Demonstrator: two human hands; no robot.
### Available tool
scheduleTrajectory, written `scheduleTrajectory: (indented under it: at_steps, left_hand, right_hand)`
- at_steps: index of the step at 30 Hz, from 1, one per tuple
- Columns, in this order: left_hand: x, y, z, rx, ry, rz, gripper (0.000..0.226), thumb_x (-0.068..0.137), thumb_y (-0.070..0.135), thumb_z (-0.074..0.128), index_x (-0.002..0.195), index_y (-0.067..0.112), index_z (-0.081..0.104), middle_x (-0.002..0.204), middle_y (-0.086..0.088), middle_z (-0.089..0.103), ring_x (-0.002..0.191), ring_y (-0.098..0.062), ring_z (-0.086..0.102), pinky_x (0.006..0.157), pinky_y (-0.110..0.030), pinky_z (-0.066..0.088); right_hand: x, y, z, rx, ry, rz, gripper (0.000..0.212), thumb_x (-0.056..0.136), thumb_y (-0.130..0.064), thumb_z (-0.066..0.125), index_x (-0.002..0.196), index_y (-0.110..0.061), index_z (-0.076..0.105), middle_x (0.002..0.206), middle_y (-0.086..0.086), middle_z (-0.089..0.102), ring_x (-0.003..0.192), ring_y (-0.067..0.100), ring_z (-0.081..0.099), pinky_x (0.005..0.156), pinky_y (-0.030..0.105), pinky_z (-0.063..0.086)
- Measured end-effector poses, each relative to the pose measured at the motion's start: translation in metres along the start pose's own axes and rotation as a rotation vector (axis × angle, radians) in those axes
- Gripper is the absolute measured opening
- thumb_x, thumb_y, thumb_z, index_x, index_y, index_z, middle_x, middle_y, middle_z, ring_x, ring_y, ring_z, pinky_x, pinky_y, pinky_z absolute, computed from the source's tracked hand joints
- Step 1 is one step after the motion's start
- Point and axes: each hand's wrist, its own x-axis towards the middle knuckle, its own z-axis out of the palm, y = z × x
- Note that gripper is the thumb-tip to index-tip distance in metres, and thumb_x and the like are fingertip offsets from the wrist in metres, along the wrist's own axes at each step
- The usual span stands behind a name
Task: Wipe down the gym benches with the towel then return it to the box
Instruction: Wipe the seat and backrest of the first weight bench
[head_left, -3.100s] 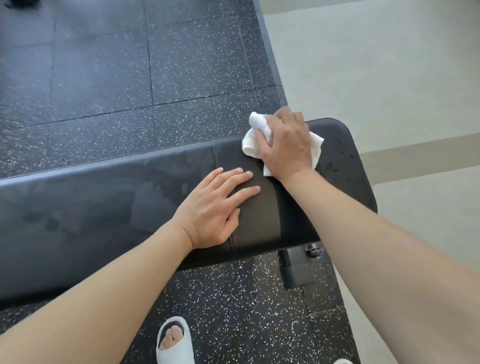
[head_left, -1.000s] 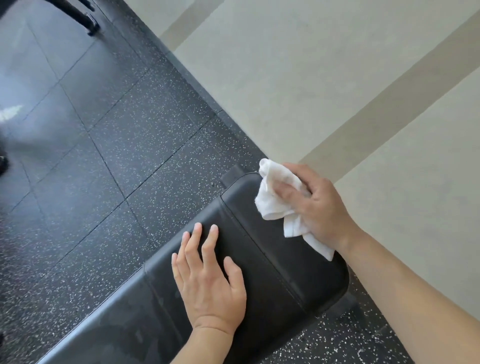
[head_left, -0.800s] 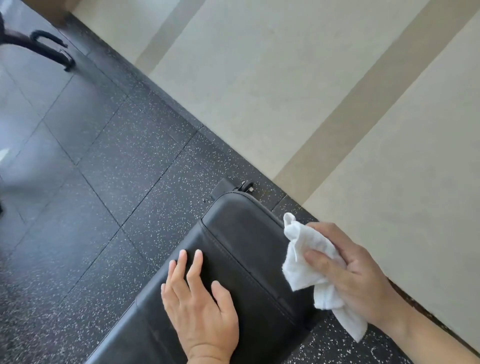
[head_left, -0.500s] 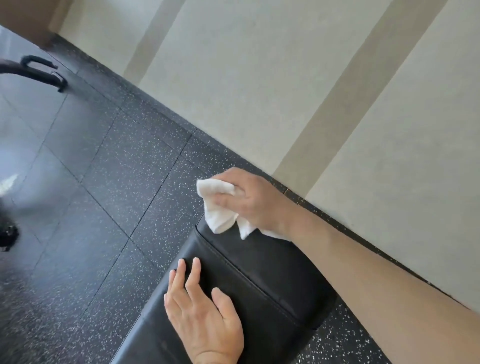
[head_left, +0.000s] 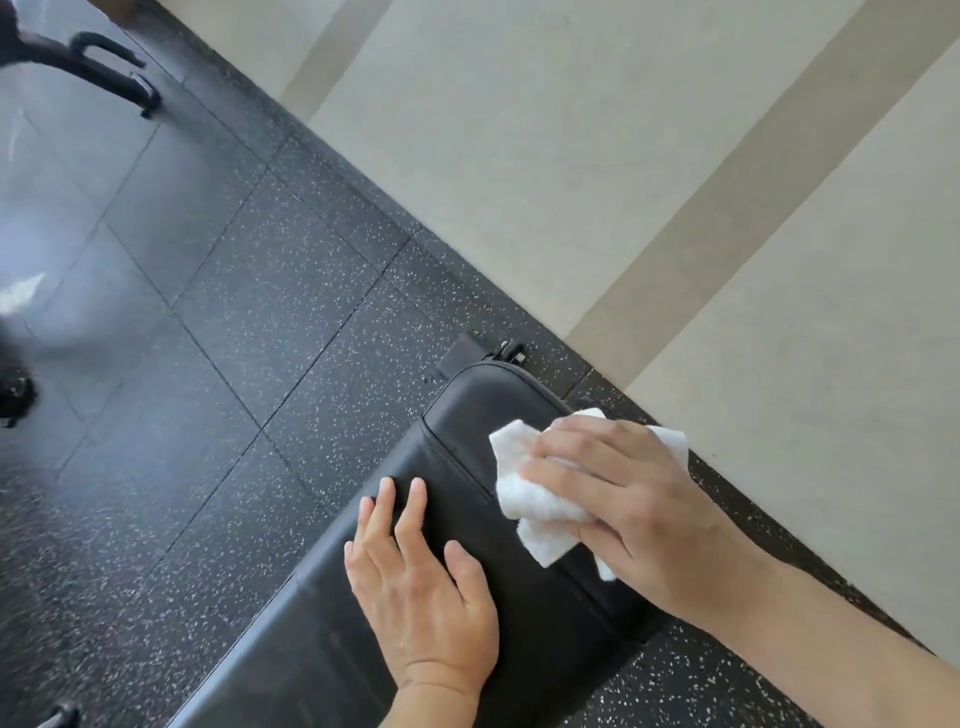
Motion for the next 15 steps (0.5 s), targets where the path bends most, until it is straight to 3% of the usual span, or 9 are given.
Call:
scheduleTrajectory:
  at_steps: [3,6,8,11,13,15]
  left_hand:
    - [-0.001,0.001,-0.001,-0.009,0.011,-0.005,0.062,0.088,0.029,0.042,0.146,0.009,0.054,0.158,-0.016,0.043,0.150,-0.039,0.034,0.119,-0.067,0.028]
    - [0.000,0.002,-0.002,-0.014,0.012,-0.017,0.061,0.088,0.030,0.042,0.144,0.009,0.056,0.158,-0.015,0.044,0.150,-0.040,0.035,0.118,-0.067,0.029]
    - [0.000,0.003,-0.002,-0.016,0.011,-0.029,0.061,0.088,0.030,0.042,0.144,0.011,0.055,0.159,-0.012,0.043,0.151,-0.039,0.034,0.119,-0.065,0.028]
    - [-0.002,0.002,-0.002,-0.026,0.011,-0.027,0.060,0.089,0.030,0.042,0.146,0.014,0.053,0.160,-0.009,0.041,0.152,-0.036,0.032,0.120,-0.063,0.027]
    - [-0.002,0.000,0.000,-0.020,0.011,-0.029,0.059,0.090,0.031,0.042,0.146,0.016,0.052,0.160,-0.008,0.041,0.152,-0.035,0.031,0.121,-0.063,0.026]
    - [-0.003,0.000,-0.001,-0.022,0.012,-0.029,0.059,0.090,0.031,0.042,0.147,0.017,0.051,0.159,-0.008,0.041,0.152,-0.035,0.031,0.120,-0.063,0.027]
  right_hand:
    - [0.031,-0.004,0.003,-0.032,0.003,-0.044,0.036,0.095,-0.015,0.059,0.130,-0.015,0.069,0.138,-0.001,0.063,0.134,0.024,0.054,0.109,0.045,0.043]
    - [0.107,-0.007,0.014,-0.082,-0.149,0.032,0.033,0.100,-0.030,0.052,0.126,-0.021,0.070,0.129,-0.004,0.066,0.125,0.023,0.057,0.102,0.042,0.044]
    - [0.160,-0.008,0.024,-0.125,-0.345,0.167,0.024,0.100,-0.039,0.053,0.106,-0.024,0.071,0.108,-0.006,0.069,0.110,0.022,0.061,0.087,0.040,0.046]
    - [0.206,-0.002,0.038,-0.029,-0.573,0.350,0.018,0.086,-0.023,0.060,0.068,-0.018,0.062,0.058,-0.004,0.070,0.077,0.023,0.067,0.056,0.031,0.039]
    - [0.205,0.001,0.039,0.013,-0.567,0.377,0.020,0.082,-0.025,0.059,0.064,-0.016,0.061,0.052,-0.007,0.068,0.068,0.021,0.065,0.052,0.029,0.038]
    - [0.188,0.004,0.035,0.048,-0.438,0.332,0.023,0.085,-0.031,0.062,0.070,-0.014,0.062,0.061,-0.003,0.071,0.074,0.022,0.065,0.060,0.035,0.049]
